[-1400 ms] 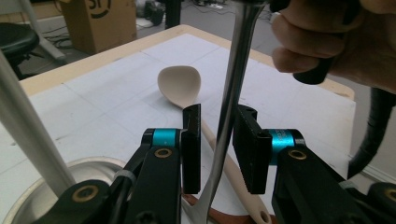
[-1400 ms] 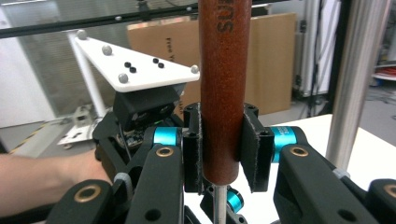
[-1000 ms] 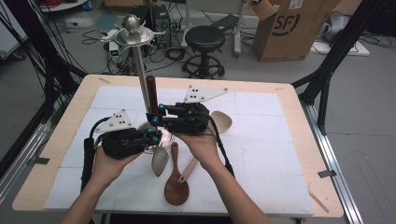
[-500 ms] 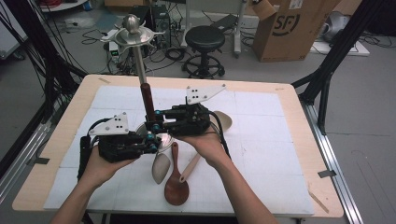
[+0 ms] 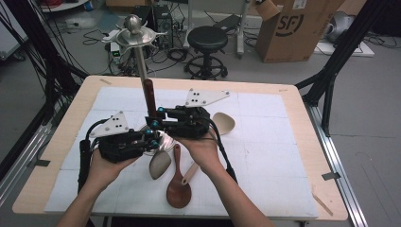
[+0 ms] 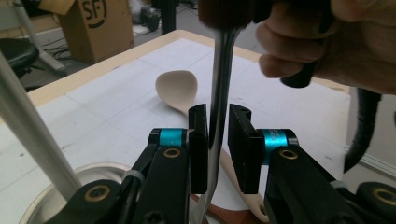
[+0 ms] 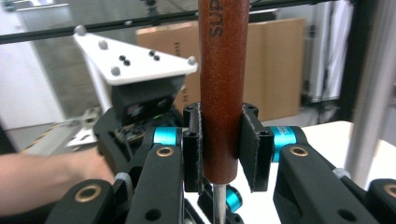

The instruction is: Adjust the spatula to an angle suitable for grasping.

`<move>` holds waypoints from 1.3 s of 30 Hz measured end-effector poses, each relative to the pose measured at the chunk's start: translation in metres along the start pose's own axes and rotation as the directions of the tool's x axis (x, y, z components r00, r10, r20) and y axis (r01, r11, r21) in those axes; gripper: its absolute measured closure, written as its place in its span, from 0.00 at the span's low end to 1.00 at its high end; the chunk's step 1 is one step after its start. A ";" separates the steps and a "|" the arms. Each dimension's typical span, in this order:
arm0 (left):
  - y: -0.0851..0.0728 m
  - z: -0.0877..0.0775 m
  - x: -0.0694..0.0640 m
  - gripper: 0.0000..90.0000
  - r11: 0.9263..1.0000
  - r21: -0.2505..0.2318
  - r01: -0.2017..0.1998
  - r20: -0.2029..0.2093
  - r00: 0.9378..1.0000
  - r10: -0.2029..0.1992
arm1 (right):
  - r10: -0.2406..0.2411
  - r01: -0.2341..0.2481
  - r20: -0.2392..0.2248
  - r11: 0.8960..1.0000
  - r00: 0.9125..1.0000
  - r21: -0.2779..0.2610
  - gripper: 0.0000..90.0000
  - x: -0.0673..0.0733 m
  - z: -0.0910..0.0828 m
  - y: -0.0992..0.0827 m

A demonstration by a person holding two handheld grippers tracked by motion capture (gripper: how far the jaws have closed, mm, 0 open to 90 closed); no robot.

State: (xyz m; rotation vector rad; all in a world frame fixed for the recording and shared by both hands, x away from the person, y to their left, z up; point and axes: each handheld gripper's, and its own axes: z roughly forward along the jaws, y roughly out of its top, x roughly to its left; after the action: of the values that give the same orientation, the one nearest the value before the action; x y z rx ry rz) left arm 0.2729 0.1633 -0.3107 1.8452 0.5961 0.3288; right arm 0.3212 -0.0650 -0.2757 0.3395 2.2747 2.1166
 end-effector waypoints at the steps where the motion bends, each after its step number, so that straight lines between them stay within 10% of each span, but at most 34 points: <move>1: -0.001 0.000 0.001 0.86 1.000 0.001 0.003 -0.005 1.000 -0.003 | 0.006 -0.006 0.020 1.000 1.000 -0.009 0.81 0.001 -0.001 0.000; 13: -0.006 0.006 -0.001 0.93 1.000 0.019 0.010 -0.001 1.000 -0.010 | 0.018 -0.015 0.090 0.999 0.996 -0.028 0.81 0.007 0.000 -0.002; 21: -0.005 -0.004 0.003 0.94 0.999 0.030 -0.040 0.112 0.993 0.036 | 0.000 -0.002 -0.099 1.000 0.995 -0.017 0.78 -0.004 -0.002 -0.001; 33: -0.008 -0.015 0.008 0.94 0.998 0.018 -0.064 0.275 0.960 0.056 | 0.053 -0.064 -0.386 0.998 0.921 -0.016 0.79 -0.017 0.011 -0.008; 39: -0.012 -0.020 0.010 0.92 0.998 0.013 -0.063 0.243 0.968 0.058 | 0.041 -0.051 -0.359 0.999 0.933 -0.019 0.81 -0.014 0.015 -0.008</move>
State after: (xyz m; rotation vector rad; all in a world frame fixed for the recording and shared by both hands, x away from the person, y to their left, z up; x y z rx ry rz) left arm 0.2687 0.1882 -0.3151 1.8910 0.3760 0.1336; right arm 0.3363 -0.0530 -0.2865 0.0007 2.4346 2.4028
